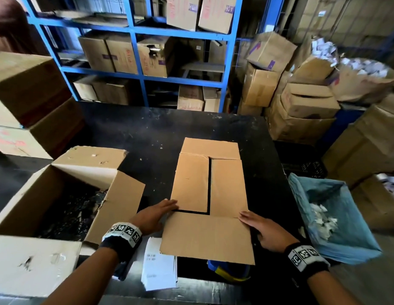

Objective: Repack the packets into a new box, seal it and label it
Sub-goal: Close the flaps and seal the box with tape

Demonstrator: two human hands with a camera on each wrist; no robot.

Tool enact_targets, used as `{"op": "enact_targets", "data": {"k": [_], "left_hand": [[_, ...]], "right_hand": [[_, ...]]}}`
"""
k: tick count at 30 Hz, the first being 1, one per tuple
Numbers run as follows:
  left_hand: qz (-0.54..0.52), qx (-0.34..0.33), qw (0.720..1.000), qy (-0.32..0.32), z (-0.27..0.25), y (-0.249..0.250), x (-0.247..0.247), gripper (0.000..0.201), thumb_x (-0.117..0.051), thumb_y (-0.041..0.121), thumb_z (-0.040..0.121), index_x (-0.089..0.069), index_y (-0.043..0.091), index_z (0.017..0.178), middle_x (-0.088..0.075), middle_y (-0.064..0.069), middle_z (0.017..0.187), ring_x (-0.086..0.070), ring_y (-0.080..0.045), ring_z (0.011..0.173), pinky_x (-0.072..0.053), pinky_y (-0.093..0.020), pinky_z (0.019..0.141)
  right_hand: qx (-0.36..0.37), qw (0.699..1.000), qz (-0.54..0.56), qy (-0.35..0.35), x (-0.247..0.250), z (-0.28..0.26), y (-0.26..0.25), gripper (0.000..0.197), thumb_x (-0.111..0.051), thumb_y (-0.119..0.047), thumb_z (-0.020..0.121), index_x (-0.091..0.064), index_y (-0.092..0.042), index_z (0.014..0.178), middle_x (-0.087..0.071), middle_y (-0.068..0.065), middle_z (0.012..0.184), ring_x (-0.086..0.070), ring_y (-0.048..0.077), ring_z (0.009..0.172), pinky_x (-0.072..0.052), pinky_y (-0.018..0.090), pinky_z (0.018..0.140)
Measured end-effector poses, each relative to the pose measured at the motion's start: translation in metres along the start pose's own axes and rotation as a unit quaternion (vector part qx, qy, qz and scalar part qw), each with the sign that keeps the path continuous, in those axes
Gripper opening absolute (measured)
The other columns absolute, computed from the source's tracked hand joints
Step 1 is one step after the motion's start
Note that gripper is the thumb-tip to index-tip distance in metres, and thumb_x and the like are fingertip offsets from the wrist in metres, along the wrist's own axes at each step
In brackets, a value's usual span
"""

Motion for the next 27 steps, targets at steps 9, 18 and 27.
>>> {"op": "enact_targets", "data": {"k": [9,18,27], "left_hand": [[-0.076,-0.03,0.996,0.038,-0.004,-0.01,-0.002,0.06,-0.066,0.025,0.093,-0.043,0.035,0.148,-0.029,0.014,0.161,-0.028,-0.007,0.146,-0.028,-0.033,0.121],[-0.227,0.06,0.944,0.232,0.019,0.009,0.019,0.037,-0.061,0.062,0.086,-0.057,0.032,0.108,-0.066,0.011,0.094,-0.062,-0.004,0.082,-0.048,-0.029,0.074],[0.016,0.151,0.974,0.165,0.078,0.025,0.005,0.091,-0.042,0.065,0.093,-0.003,0.015,0.159,0.006,-0.016,0.166,0.006,-0.036,0.153,-0.012,-0.049,0.122]], "right_hand": [[0.036,0.992,0.086,0.088,0.0,0.001,0.008,0.052,-0.068,-0.037,0.095,-0.054,-0.033,0.145,-0.037,-0.019,0.155,-0.032,-0.004,0.144,-0.025,0.016,0.12],[-0.1,0.931,0.256,0.24,0.03,0.023,0.007,0.042,-0.071,-0.041,0.092,-0.064,-0.021,0.128,-0.072,-0.01,0.117,-0.067,0.007,0.11,-0.053,0.022,0.089],[-0.149,0.965,0.088,0.197,0.036,0.068,0.0,0.081,-0.065,-0.04,0.096,-0.022,-0.015,0.16,-0.02,0.008,0.166,-0.029,0.027,0.15,-0.029,0.036,0.12]]}}
Point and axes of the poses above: each hand's wrist, its own z-axis towards the middle knuckle, its own x-axis out of the back of the hand, y = z × x, the point moved 5 cm from there along z, towards the middle knuckle
